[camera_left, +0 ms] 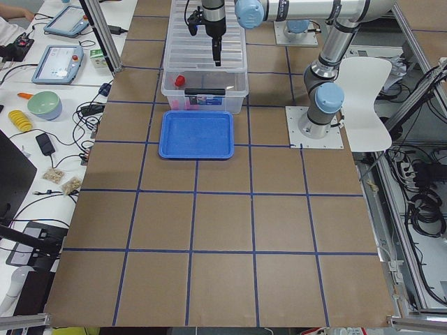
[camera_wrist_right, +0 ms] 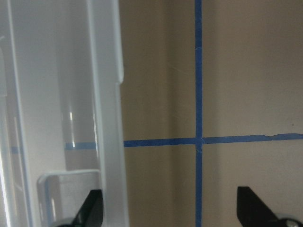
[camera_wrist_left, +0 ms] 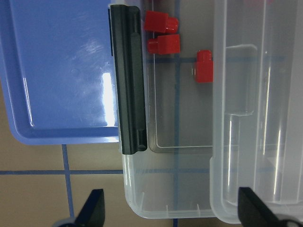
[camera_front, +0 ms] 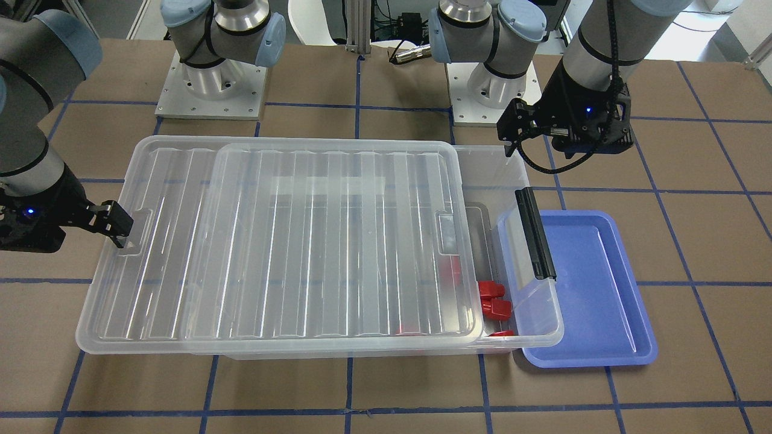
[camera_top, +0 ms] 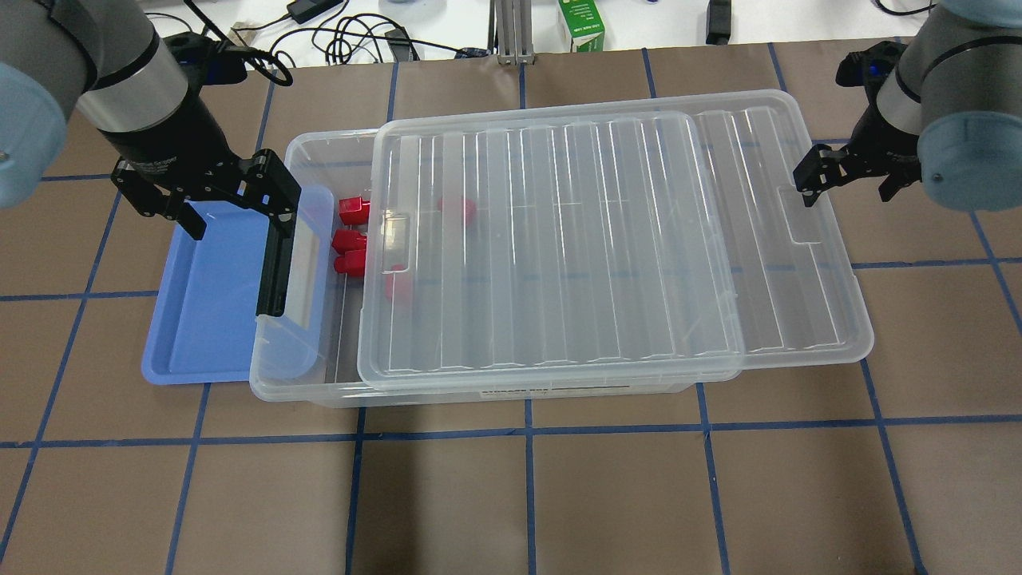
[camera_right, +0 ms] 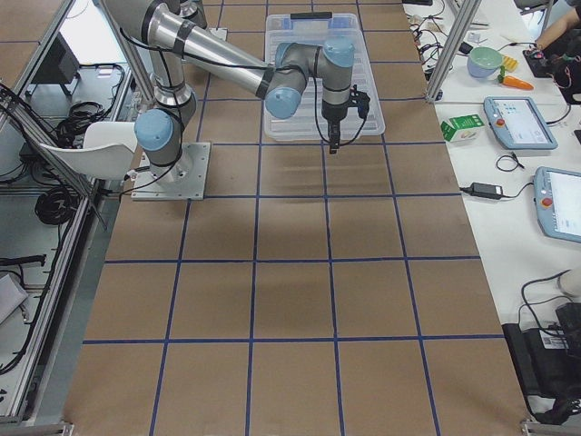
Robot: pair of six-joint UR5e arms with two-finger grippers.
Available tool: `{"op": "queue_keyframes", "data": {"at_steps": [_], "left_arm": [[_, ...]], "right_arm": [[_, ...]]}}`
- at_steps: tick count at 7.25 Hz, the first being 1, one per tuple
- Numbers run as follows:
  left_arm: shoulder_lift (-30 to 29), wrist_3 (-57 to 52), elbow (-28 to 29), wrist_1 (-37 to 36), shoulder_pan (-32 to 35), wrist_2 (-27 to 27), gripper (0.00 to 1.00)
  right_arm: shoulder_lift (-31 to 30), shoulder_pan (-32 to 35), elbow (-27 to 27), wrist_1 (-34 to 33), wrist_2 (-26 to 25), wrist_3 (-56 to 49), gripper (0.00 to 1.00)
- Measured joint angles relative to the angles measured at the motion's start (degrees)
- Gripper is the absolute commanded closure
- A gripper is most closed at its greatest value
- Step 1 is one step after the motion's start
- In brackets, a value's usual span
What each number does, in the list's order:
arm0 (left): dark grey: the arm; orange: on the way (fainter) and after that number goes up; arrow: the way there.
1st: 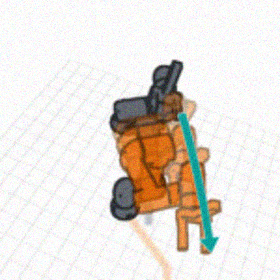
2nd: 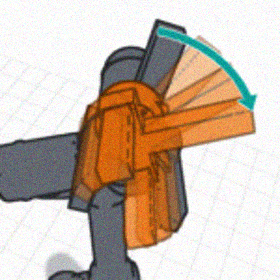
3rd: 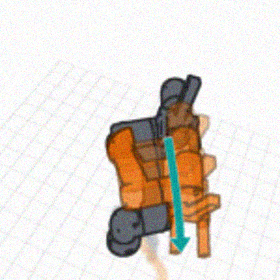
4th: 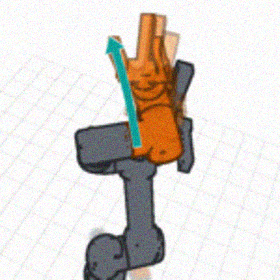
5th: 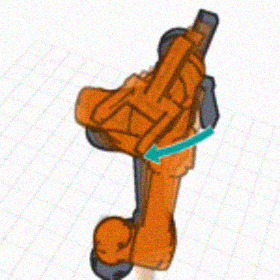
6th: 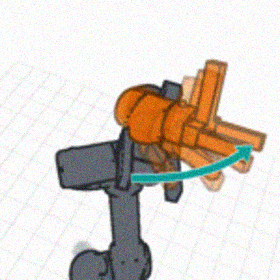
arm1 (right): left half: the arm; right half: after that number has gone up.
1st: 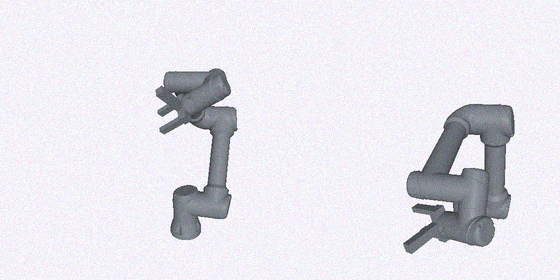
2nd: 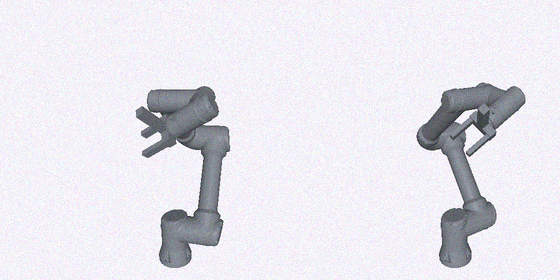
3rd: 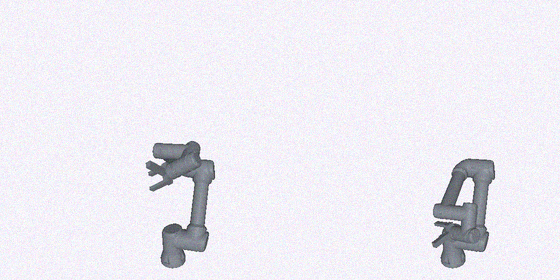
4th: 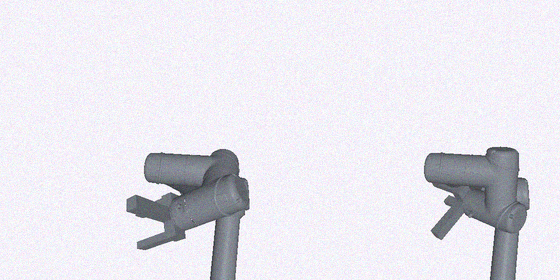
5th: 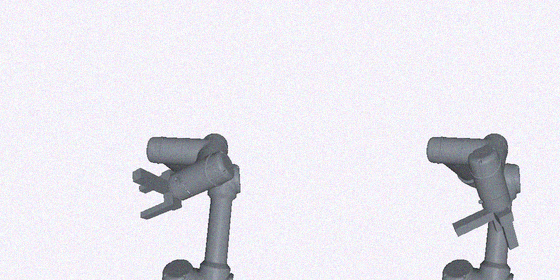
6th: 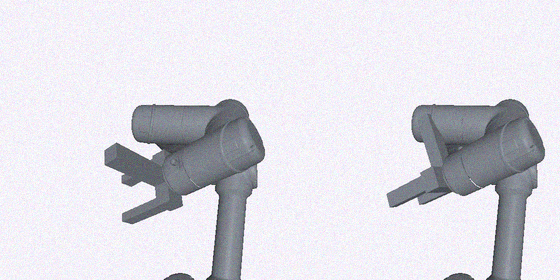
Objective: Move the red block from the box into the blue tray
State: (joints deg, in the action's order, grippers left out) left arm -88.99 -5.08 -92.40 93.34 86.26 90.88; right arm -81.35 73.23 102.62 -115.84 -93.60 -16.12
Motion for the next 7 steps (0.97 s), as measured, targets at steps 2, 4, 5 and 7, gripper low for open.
{"op": "queue_keyframes", "data": {"at_steps": [2,4,5,7], "left_arm": [[-0.83,0.48,0.02,-1.15,0.11,-0.29,0.0],[-2.33,1.27,-0.2,-3.06,0.29,-0.36,0.0],[-3.37,2.4,-0.63,-4.28,0.44,-0.5,0.0],[-5.71,6.42,-1.84,-8.56,2.57,-0.58,0.12]], "right_arm": [[-0.21,-3.34,-0.04,0.0,-0.03,-4.35,0.0],[-0.28,-6.86,-0.05,0.0,-0.06,-8.98,0.0],[-0.29,-8.79,-0.08,0.01,-0.03,-11.98,0.0],[-0.32,-11.09,-0.16,0.08,0.01,-15.12,0.0]]}}
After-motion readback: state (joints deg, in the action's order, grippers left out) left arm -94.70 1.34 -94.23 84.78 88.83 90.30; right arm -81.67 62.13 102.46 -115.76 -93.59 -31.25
